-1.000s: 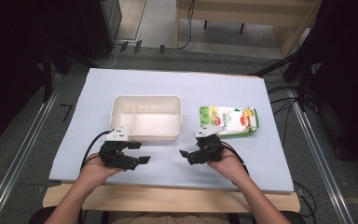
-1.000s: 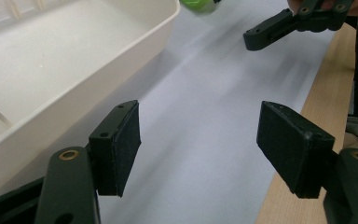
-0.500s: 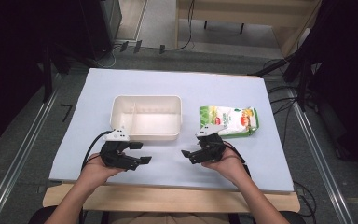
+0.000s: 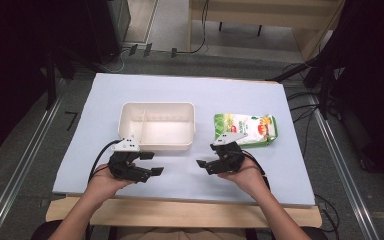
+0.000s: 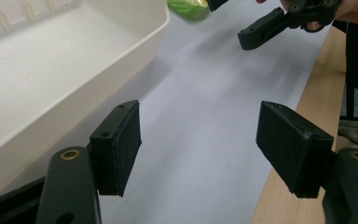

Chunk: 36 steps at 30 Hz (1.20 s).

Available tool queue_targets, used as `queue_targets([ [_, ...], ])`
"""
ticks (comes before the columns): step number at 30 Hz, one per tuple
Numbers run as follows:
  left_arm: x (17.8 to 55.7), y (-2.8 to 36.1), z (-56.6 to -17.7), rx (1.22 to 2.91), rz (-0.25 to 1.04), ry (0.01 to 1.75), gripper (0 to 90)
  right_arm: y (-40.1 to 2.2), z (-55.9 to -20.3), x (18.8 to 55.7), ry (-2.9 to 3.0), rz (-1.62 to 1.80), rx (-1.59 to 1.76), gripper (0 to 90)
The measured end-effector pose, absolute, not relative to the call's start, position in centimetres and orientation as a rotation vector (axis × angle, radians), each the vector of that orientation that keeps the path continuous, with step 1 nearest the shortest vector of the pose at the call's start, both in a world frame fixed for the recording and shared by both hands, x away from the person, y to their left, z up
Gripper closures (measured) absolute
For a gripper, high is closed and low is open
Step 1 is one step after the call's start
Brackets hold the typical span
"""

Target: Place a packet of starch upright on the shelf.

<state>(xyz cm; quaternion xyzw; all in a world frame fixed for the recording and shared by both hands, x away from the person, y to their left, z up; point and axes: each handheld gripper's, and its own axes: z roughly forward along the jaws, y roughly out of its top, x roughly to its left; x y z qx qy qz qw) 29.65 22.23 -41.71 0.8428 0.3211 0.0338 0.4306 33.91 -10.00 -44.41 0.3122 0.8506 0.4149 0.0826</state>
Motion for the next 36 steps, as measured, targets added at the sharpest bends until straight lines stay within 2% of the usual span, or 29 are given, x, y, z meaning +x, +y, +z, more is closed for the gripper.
queue_targets([
  [7, 29.7, 22.3, -41.7, 2.104, 0.093, 0.806, 31.4, -10.4, -43.8, 33.6, 2.529, 1.235, 0.905, 32.0],
  [36, 29.7, 22.3, -41.7, 2.104, 0.080, 0.799, 31.3, -11.1, -43.4, 33.5, 2.531, 1.237, 0.891, 35.2],
])
